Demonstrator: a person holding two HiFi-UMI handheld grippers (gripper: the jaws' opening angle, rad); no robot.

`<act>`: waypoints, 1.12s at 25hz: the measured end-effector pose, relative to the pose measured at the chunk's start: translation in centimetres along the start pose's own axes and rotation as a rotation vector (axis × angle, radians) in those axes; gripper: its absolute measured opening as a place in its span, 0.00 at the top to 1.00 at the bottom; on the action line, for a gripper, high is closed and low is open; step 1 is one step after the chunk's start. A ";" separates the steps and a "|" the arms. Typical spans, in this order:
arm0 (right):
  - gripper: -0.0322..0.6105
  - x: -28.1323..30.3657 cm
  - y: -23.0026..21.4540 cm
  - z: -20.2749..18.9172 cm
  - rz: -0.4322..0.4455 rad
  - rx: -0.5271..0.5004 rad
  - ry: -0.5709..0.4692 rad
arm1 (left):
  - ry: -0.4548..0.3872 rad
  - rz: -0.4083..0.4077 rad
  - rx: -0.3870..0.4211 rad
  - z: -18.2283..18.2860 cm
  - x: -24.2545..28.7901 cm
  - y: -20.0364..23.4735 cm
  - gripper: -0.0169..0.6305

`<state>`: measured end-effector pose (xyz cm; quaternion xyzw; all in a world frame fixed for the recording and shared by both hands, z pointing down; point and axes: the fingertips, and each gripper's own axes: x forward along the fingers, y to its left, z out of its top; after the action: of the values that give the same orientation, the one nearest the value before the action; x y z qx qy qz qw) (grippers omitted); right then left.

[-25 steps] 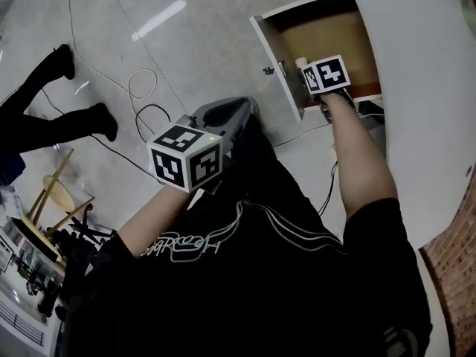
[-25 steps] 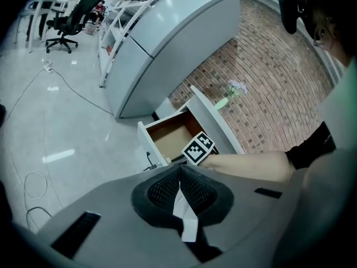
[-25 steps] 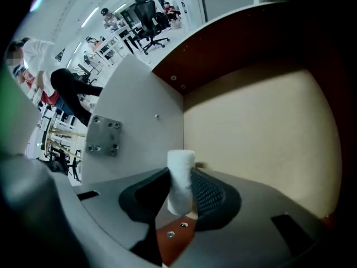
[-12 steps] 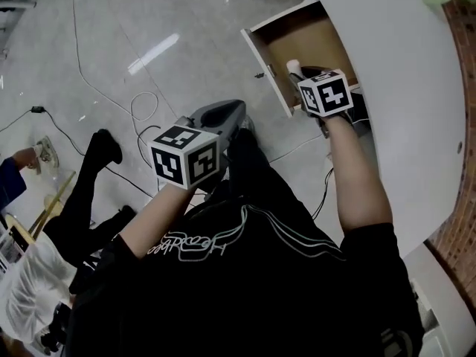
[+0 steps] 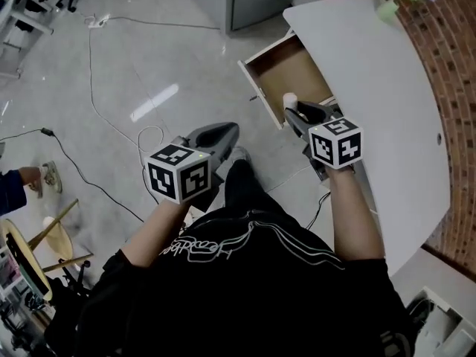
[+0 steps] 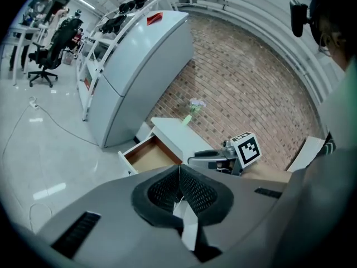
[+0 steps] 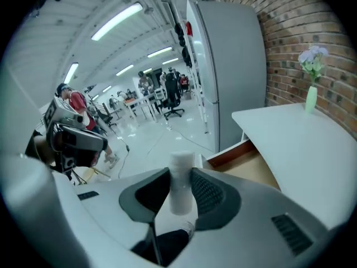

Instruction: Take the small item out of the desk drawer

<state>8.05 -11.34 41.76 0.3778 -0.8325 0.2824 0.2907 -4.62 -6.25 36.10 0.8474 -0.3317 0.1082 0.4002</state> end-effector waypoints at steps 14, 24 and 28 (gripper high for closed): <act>0.74 -17.7 15.8 4.6 0.175 -0.012 -0.406 | -0.113 -0.126 0.198 1.9 -11.1 -13.4 0.94; 0.74 -23.2 17.9 2.5 0.223 0.016 -0.542 | -0.143 -0.179 0.262 0.4 -11.4 -18.8 0.94; 0.74 -24.5 19.0 1.8 0.239 0.017 -0.575 | -0.151 -0.185 0.280 -0.1 -11.7 -20.2 0.94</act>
<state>5.89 9.35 18.68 0.3440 -0.9168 0.2029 0.0047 -0.34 8.74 18.65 0.9275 -0.2630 0.0522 0.2605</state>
